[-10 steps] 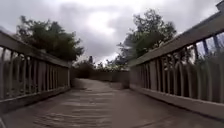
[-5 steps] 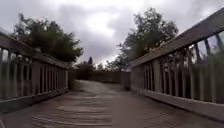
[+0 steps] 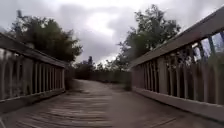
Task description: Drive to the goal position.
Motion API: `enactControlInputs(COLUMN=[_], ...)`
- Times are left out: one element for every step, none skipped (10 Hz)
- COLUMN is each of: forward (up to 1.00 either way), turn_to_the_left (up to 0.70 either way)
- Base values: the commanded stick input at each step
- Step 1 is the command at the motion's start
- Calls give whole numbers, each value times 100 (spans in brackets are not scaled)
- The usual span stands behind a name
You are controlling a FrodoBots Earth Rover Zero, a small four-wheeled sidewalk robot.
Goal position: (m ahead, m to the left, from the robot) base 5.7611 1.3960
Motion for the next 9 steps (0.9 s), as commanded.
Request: enactControlInputs(forward=[45,45,45,45,45,45,45,45,45], turn_to_the_left=[0,0,0,0,0,0,0,0,0])
